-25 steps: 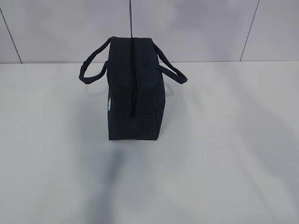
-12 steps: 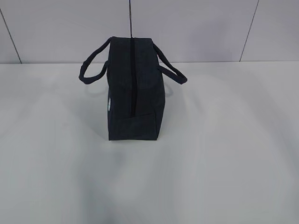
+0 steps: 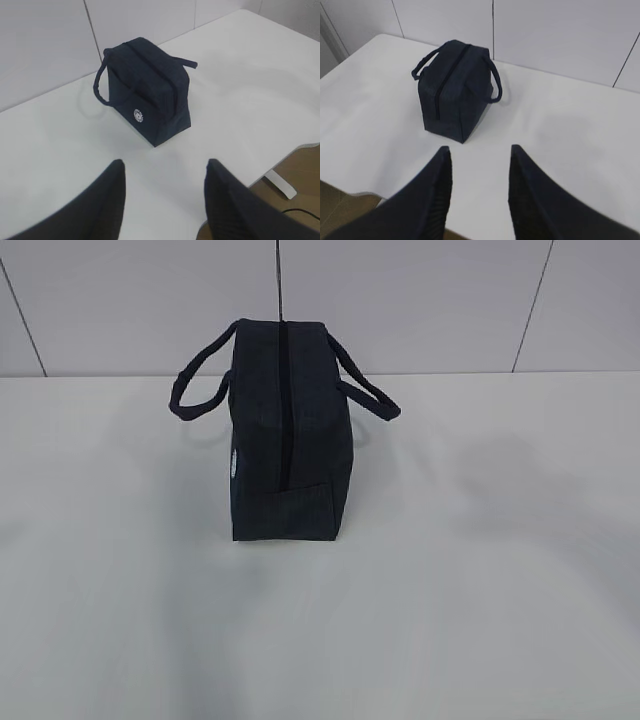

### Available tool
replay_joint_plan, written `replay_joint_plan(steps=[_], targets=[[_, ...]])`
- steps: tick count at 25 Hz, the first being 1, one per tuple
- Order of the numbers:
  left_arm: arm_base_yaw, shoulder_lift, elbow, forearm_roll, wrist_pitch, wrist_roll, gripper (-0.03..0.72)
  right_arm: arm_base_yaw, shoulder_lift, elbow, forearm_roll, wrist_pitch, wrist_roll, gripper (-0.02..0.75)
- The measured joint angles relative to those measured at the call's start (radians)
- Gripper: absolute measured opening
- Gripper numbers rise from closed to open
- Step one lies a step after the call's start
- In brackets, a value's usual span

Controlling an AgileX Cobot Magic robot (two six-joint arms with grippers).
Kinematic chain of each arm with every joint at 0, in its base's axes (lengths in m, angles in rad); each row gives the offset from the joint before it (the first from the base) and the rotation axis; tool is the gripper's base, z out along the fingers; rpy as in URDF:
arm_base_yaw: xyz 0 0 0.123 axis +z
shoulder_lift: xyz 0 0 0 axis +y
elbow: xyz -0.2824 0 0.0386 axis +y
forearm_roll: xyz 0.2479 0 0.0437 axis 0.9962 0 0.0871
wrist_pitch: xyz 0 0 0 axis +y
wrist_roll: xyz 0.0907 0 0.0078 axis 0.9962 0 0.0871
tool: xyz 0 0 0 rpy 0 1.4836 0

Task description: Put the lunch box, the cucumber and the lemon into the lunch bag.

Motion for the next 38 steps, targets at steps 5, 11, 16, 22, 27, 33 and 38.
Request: replay_joint_plan(steps=[5,11,16,22,27,33,38], targets=[[0.000,-0.164,0.120,0.076,0.039,-0.087,0.368,0.000,-0.162,0.187,0.021,0.000,0.018,0.293],[0.000,-0.328,0.270,0.090,0.082,-0.128,0.344,0.000,-0.290,0.361,0.048,0.022,0.022,0.371],[0.000,-0.435,0.400,0.092,0.090,-0.155,0.340,0.000,-0.335,0.459,0.042,0.025,0.023,0.419],[-0.002,-0.498,0.488,0.100,0.101,-0.173,0.334,0.000,-0.410,0.570,0.000,0.027,0.017,0.421],[-0.002,-0.498,0.494,0.141,0.103,-0.173,0.329,0.000,-0.532,0.691,-0.076,0.027,0.013,0.421],[-0.002,-0.498,0.494,0.208,0.103,-0.173,0.319,0.000,-0.664,0.804,-0.111,-0.013,0.013,0.422],[-0.002,-0.498,0.494,0.238,0.094,-0.173,0.309,0.000,-0.672,0.827,-0.170,-0.072,0.015,0.421]])
